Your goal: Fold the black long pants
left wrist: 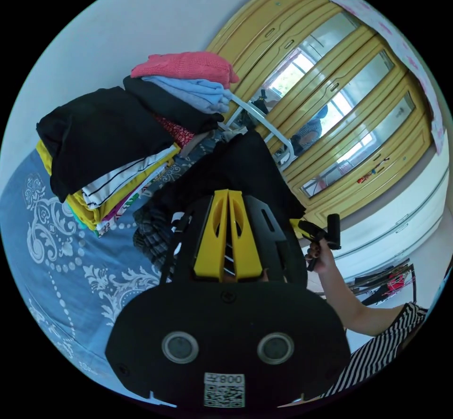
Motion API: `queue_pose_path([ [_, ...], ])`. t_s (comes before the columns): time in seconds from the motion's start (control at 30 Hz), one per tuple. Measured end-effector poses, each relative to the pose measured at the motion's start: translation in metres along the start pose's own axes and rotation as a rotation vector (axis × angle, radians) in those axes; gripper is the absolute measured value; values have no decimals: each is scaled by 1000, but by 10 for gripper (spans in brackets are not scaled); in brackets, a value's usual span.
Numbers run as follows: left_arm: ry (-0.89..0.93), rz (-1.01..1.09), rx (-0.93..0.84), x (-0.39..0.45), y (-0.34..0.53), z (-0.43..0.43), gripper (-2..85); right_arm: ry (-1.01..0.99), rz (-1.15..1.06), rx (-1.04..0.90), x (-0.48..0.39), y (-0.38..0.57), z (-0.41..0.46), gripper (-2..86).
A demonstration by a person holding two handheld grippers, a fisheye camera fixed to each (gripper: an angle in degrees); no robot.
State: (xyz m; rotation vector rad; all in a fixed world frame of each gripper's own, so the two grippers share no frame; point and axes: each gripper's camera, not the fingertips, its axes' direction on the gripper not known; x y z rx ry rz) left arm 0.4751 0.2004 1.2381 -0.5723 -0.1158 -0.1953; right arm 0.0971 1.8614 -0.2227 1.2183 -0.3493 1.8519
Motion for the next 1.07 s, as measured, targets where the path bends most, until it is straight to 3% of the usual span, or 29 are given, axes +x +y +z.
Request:
queue_pose_path([
  [0.13, 83, -11, 40, 8, 16, -22, 1, 71, -134, 18, -55, -4, 13, -1],
  [0.23, 74, -10, 28, 13, 34, -37, 1, 150, -66, -103, -62, -17, 40, 0],
  [0.27, 75, -22, 33, 14, 43, -45, 1, 84, -85, -90, -74, -14, 43, 0],
  [0.33, 126, -4, 63, 21, 59, -61, 1, 49, -173, -64, -106, 1, 45, 0],
  [0.43, 154, 55, 88, 37, 98, -89, 1, 153, -295, -158, -149, 36, 77, 0],
  [0.63, 9, 62, -24, 62, 217, -141, 1, 238, -272, -198, -185, 57, 100, 0],
  [0.83, -176, 89, -29, 99, 347, -235, 2, 360, -404, -160, -257, 91, 76, 0],
  [0.97, -313, 115, -49, 134, 417, -285, 4, 398, -463, -81, -298, 126, 49, 1],
  [1.07, -436, 195, 42, 165, 444, -322, 5, 450, -528, 66, -338, 149, 21, 1],
])
